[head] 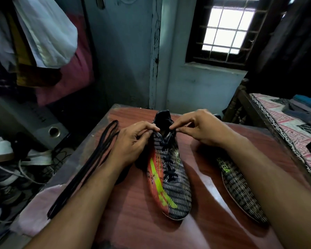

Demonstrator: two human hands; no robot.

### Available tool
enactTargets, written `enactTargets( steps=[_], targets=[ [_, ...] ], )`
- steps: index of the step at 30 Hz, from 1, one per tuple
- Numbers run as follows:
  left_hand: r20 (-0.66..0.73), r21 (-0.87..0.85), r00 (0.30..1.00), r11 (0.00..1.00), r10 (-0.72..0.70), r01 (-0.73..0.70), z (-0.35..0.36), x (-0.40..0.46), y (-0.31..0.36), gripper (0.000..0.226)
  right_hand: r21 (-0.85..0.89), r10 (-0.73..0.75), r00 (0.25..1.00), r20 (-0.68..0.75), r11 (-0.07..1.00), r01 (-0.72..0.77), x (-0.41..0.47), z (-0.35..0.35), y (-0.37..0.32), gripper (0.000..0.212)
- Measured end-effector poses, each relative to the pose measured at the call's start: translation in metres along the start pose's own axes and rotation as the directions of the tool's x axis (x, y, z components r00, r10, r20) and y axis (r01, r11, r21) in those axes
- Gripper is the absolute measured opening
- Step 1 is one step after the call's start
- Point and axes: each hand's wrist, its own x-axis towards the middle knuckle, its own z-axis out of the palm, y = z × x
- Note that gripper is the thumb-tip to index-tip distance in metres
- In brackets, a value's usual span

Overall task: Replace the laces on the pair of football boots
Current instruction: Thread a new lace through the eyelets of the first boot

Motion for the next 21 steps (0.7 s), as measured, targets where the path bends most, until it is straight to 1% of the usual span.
enactTargets(
  steps=[2, 4, 7, 10, 15, 18, 19, 21],
  targets=[
    [-0.029, -0.029, 0.999, 0.999, -0.026, 0.025, 0.002, 0.001, -0.003, 0.021, -0.014, 0.016, 0.998, -0.067, 1.0, -0.017, 0.0, 0.002, 0.005, 0.017],
    [-0.04, -0.05, 0.999, 0.998, -0.036, 0.034, 0.004, 0.003, -0.003, 0.02, -0.038, 0.002, 0.99, -0.141, 0.999, -0.007, 0.0, 0.008, 0.006, 0.014],
    [-0.028, -0.009, 0.999, 1.0, 0.022, -0.022, 0.005, 0.003, 0.0, 0.018, -0.084, -0.036, 0.972, -0.233, 0.996, 0.017, -0.001, 0.018, 0.006, 0.011],
    [-0.043, 0.062, 0.994, 0.993, 0.103, -0.1, 0.008, 0.003, -0.001, 0.017, -0.082, -0.039, 0.968, -0.246, 0.996, 0.019, -0.003, 0.024, 0.008, 0.015],
    [-0.078, 0.136, 0.994, 0.988, 0.081, -0.069, 0.012, 0.003, -0.005, 0.018, -0.087, -0.08, 0.967, -0.244, 0.994, 0.06, -0.003, 0.029, 0.008, 0.024],
    [-0.021, 0.13, 0.999, 0.991, 0.035, -0.031, 0.01, 0.004, -0.002, 0.03, -0.103, -0.023, 0.982, -0.189, 0.995, 0.004, -0.004, 0.03, 0.006, 0.03],
    [0.009, 0.115, 1.0, 0.993, 0.015, -0.016, 0.01, 0.003, -0.001, 0.035, -0.08, 0.004, 0.98, -0.199, 0.997, -0.02, -0.007, 0.031, 0.005, 0.032],
    [0.06, 0.087, 0.998, 0.996, -0.013, 0.007, 0.011, 0.003, -0.003, 0.044, 0.028, 0.059, 0.958, -0.282, 0.998, -0.054, -0.017, 0.036, 0.0, 0.037]
  ],
)
